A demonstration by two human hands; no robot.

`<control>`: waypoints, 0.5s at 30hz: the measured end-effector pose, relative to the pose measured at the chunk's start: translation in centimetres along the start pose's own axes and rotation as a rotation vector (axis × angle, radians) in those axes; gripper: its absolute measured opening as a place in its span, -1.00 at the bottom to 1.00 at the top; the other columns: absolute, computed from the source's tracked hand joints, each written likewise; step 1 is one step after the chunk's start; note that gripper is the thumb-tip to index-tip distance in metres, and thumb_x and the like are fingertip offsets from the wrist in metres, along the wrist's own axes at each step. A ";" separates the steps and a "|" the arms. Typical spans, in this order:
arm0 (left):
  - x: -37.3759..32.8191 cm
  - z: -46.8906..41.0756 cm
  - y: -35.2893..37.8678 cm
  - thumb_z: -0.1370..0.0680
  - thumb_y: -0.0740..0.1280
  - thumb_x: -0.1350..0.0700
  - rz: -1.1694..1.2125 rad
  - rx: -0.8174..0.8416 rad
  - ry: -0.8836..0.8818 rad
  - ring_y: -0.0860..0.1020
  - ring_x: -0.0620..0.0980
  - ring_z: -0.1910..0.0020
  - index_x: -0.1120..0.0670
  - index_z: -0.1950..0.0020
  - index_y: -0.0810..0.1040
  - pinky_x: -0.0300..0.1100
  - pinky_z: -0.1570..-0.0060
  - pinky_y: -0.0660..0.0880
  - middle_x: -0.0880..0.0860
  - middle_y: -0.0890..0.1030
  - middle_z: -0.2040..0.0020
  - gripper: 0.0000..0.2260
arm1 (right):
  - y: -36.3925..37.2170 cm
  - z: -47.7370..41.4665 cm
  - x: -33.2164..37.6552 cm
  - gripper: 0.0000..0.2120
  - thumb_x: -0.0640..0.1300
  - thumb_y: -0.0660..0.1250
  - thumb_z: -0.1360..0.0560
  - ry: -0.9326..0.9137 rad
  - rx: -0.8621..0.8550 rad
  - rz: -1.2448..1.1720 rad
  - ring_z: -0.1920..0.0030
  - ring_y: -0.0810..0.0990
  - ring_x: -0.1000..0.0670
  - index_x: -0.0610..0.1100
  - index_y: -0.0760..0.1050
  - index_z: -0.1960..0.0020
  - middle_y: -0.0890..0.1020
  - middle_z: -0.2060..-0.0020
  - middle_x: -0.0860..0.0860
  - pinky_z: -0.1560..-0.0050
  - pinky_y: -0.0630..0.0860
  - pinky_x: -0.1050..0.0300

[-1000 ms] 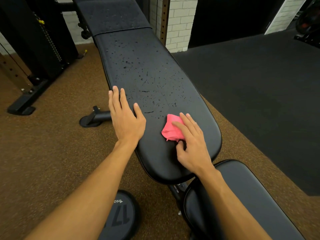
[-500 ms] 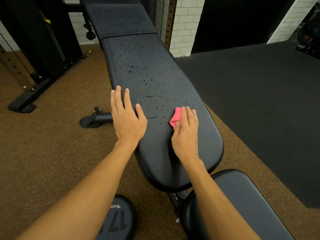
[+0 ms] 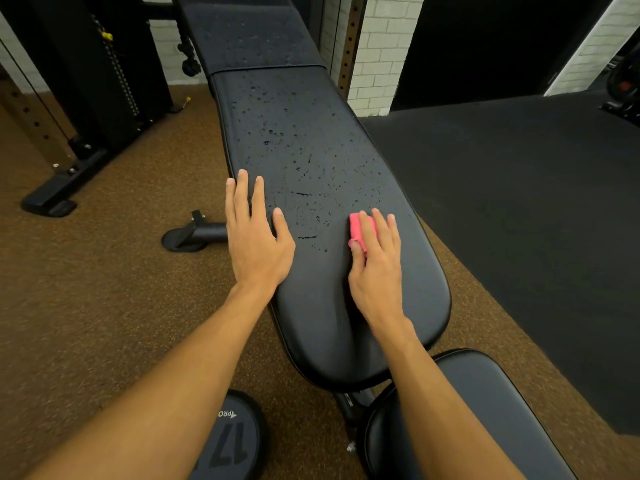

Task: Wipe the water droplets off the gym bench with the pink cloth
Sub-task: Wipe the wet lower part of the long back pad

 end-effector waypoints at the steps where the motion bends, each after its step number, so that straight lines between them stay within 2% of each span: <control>1: 0.0 -0.1 0.0 -0.74 0.16 0.03 0.005 -0.003 0.004 -0.05 0.03 -0.74 0.11 -0.70 0.24 0.18 -0.63 0.21 0.01 0.08 -0.75 -0.49 | 0.4 -0.2 0.9 -0.55 -0.11 0.21 -0.78 -0.048 0.026 -0.012 -0.73 0.03 -0.08 -0.11 0.34 -0.65 0.29 -0.67 -0.04 -0.70 0.14 -0.11; 4: 0.1 0.0 0.0 -0.75 0.16 0.07 0.023 -0.013 0.006 -0.05 0.02 -0.74 0.11 -0.70 0.25 0.16 -0.65 0.18 0.01 0.09 -0.75 -0.51 | 0.7 1.5 3.1 -0.53 -0.06 0.30 -0.75 -0.239 0.134 -0.052 -0.73 0.08 -0.05 -0.09 0.38 -0.64 0.33 -0.66 0.01 -0.70 0.13 -0.02; 7: 0.1 0.0 -0.2 -0.76 0.14 0.11 0.051 -0.017 -0.007 -0.06 -0.01 -0.74 0.11 -0.70 0.26 0.12 -0.67 0.13 0.00 0.10 -0.75 -0.52 | -0.6 3.0 2.1 -0.54 -0.15 0.37 -0.72 -0.344 0.153 -0.034 -0.71 0.17 -0.04 -0.11 0.44 -0.60 0.39 -0.63 0.03 -0.67 0.22 0.02; 11: 0.0 0.1 -0.2 -0.76 0.15 0.11 0.066 -0.015 -0.019 -0.08 -0.05 -0.73 0.10 -0.70 0.25 0.12 -0.67 0.13 -0.03 0.08 -0.75 -0.52 | -1.1 0.6 -0.4 -0.53 -0.17 0.31 -0.73 -0.114 0.073 0.006 -0.73 0.08 -0.05 -0.06 0.41 -0.63 0.28 -0.68 0.00 -0.65 0.00 0.29; 13: 0.1 0.1 -0.3 -0.76 0.15 0.11 0.068 -0.021 -0.017 -0.08 -0.05 -0.73 0.10 -0.70 0.25 0.11 -0.68 0.12 -0.03 0.09 -0.75 -0.53 | -0.1 -0.9 0.5 -0.53 -0.16 0.24 -0.76 -0.053 0.050 0.002 -0.73 0.04 -0.09 -0.07 0.35 -0.66 0.25 -0.69 -0.04 -0.70 0.02 0.15; 15: 0.1 0.1 -0.3 -0.76 0.15 0.12 0.070 -0.032 -0.005 -0.06 -0.03 -0.74 0.11 -0.69 0.26 0.10 -0.68 0.11 -0.02 0.10 -0.75 -0.53 | 1.3 -1.5 2.4 -0.54 -0.16 0.22 -0.76 -0.096 0.068 -0.011 -0.73 0.03 -0.12 -0.08 0.35 -0.66 0.27 -0.69 -0.06 -0.72 0.06 0.01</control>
Point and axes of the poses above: each hand's wrist, its own z-axis away from the middle knuckle, its own y-axis out of the palm, x = y × z, the point moved 8 cm from there along -z, towards the middle knuckle
